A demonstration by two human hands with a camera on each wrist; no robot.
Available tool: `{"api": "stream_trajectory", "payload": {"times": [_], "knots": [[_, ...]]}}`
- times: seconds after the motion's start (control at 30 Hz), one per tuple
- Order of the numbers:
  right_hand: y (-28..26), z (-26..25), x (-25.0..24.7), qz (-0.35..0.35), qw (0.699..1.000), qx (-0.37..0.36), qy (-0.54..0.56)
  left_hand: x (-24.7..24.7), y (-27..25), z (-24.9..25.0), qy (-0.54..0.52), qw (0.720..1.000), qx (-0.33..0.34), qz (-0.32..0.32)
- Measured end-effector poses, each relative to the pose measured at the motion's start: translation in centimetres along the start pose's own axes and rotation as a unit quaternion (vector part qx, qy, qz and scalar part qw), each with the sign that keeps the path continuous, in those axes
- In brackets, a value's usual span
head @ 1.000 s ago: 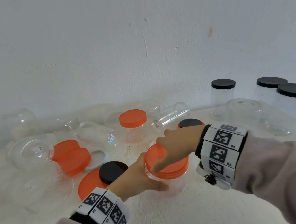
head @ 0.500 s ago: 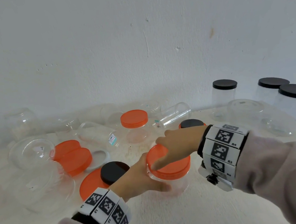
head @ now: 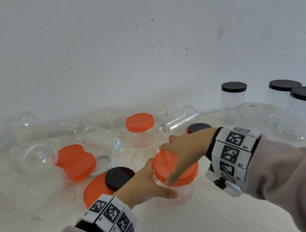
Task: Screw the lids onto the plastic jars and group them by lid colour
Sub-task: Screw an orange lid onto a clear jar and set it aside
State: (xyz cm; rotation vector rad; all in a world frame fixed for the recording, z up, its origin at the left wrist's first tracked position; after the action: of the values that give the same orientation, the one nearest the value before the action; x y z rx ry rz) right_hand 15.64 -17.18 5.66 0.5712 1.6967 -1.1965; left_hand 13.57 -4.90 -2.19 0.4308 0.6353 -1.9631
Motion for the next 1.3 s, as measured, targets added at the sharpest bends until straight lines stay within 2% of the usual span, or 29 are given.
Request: {"api": "stream_trajectory", "payload": {"times": [0.13, 0.43, 0.67, 0.8, 1.0, 1.17, 1.3], "knots": [[-0.2, -0.11, -0.26, -0.029, 0.999, -0.029, 0.011, -0.04, 0.04, -0.1, 0.017, 1.0, 0.003, 0.004], [-0.02, 0.17, 0.55, 0.049, 0.999, 0.008, 0.021, -0.01, -0.03, -0.04, 0.003, 1.0, 0.005, 0.008], [-0.48, 0.17, -0.15, -0.011, 0.998, -0.032, 0.044, -0.02, -0.08, 0.09, 0.015, 1.0, -0.001, 0.007], [-0.29, 0.17, -0.17, 0.003, 0.999, -0.033, 0.038, 0.05, -0.12, 0.18, 0.01, 1.0, 0.001, 0.007], [-0.01, 0.37, 0.6, 0.05, 0.998, 0.001, 0.023, 0.06, -0.08, 0.29, 0.018, 1.0, 0.002, 0.006], [-0.56, 0.58, 0.0, -0.018, 0.999, -0.022, 0.046, 0.08, 0.04, 0.06, 0.016, 1.0, 0.001, 0.008], [-0.53, 0.8, -0.29, -0.015, 0.998, -0.028, 0.053, 0.09, 0.09, 0.03, 0.023, 1.0, 0.004, 0.009]]}}
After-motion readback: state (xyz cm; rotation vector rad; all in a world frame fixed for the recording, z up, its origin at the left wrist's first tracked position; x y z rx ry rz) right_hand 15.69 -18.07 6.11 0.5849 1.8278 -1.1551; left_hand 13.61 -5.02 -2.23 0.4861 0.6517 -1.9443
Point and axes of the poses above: each hand's wrist, its own y-axis towards the middle knuckle, its own x-axis out of the palm, z = x × y, the point moved 5 cm from there along y, towards the middle knuckle, and after that the axes turned 7 degrees about y, right-handed, at the moved point
